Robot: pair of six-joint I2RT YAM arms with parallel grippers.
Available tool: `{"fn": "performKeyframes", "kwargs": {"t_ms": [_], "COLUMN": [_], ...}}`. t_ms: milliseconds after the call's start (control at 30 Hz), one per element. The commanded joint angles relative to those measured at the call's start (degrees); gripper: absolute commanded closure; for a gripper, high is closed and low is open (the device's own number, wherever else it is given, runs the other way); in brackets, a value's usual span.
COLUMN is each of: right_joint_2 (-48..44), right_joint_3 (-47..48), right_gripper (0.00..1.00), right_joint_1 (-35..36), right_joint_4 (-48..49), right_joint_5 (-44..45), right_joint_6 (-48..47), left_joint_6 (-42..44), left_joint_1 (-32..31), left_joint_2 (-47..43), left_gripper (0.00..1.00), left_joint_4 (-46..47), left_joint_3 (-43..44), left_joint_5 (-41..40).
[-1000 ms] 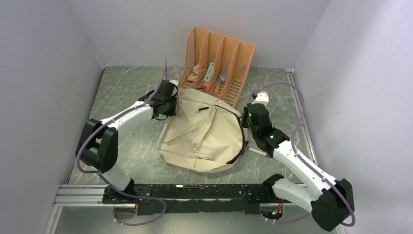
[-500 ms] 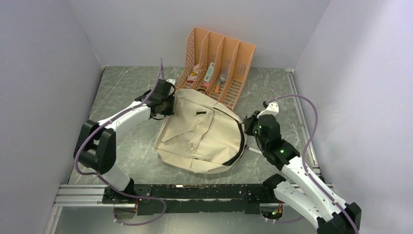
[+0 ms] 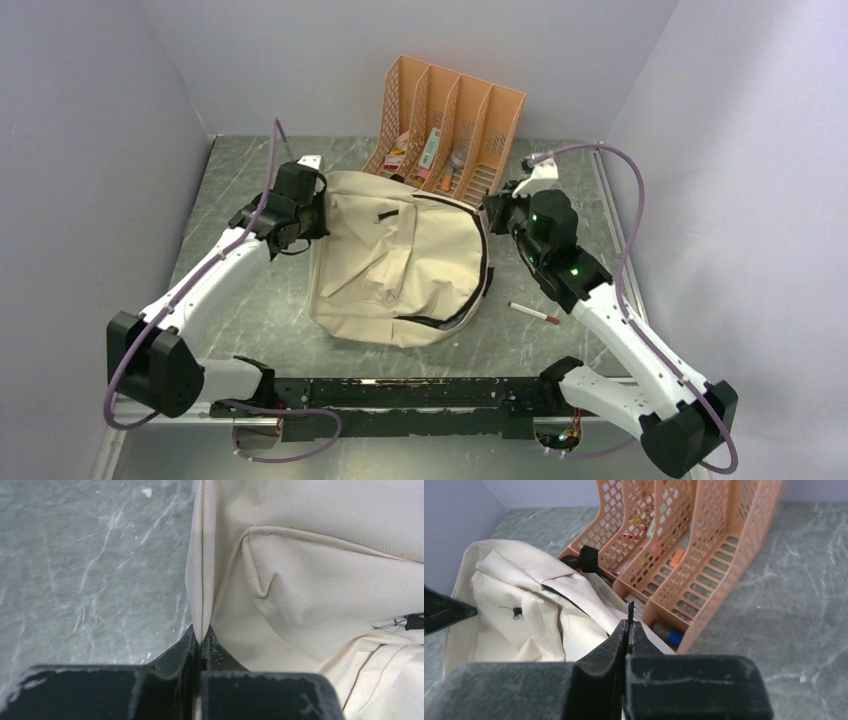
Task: Pack the student bag
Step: Zip the student bag at the center of the board.
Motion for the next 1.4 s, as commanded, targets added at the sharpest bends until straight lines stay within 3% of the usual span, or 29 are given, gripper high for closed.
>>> {"fn": "performKeyframes", "kwargs": {"t_ms": [0, 300, 400, 433, 467, 567, 633, 767, 1033, 1233, 1367], "right_joint_2": [4.1, 16.69, 20.4, 21.2, 21.72, 21.64, 21.4, 21.27, 16.29, 12.29, 10.09], "right_joint_3": [7.05, 15.91, 17.74, 17.24, 16.11, 11.47, 9.66, 8.8, 2.53, -2.16, -3.44], "right_gripper": [1.0, 1.0, 1.0, 1.0, 1.0, 1.0, 1.0, 1.0, 1.0, 1.0, 1.0], "right_joint_1": [-0.43, -0.64, -0.83, -0.84, -0.84, -0.9, -0.98, -1.01, -1.03, -1.07, -1.15], "right_joint_4": [8.89, 8.64, 9.89, 10.76, 12.37, 18.32, 20.25, 19.58, 22.78, 24.5, 24.8], "right_joint_5": [-0.62, 0.99, -1.19, -3.23, -4.71, -8.33, -10.06, -13.87, -15.54, -15.69, -17.34], "right_joint_6": [-2.93, -5.91, -7.77, -8.08, -8.06, -6.37, -5.31, -4.0, -1.51, -0.28, -0.99], "left_joint_6": [-4.55, -11.39, -10.46, -10.18, -9.57, -7.55, -5.03, 2.28, 14.15, 24.28, 37.05], "left_joint_1": [1.95, 1.93, 1.93, 1.93, 1.93, 1.93, 1.93, 1.93, 1.85, -0.08, -2.52], "left_joint_2": [-5.33, -16.79, -18.36, -18.65, -18.66, -17.68, -17.07, -15.94, -8.66, 4.51, 12.16], "left_gripper": [0.95, 0.95, 0.76, 0.6, 0.51, 0.35, 0.3, 0.3, 0.33, 0.38, 0.38], "left_joint_4": [-8.75, -15.71, -15.14, -14.92, -14.56, -13.02, -9.57, 5.7, 40.52, 50.99, 45.15], "left_joint_3": [1.3, -4.29, -5.33, -4.94, -4.22, 0.15, 2.48, 1.85, -5.06, -1.06, 4.94], "left_joint_5": [-6.1, 1.59, 1.7, 0.64, -0.21, -3.58, -3.83, 3.26, 26.11, 48.09, 56.62]}}
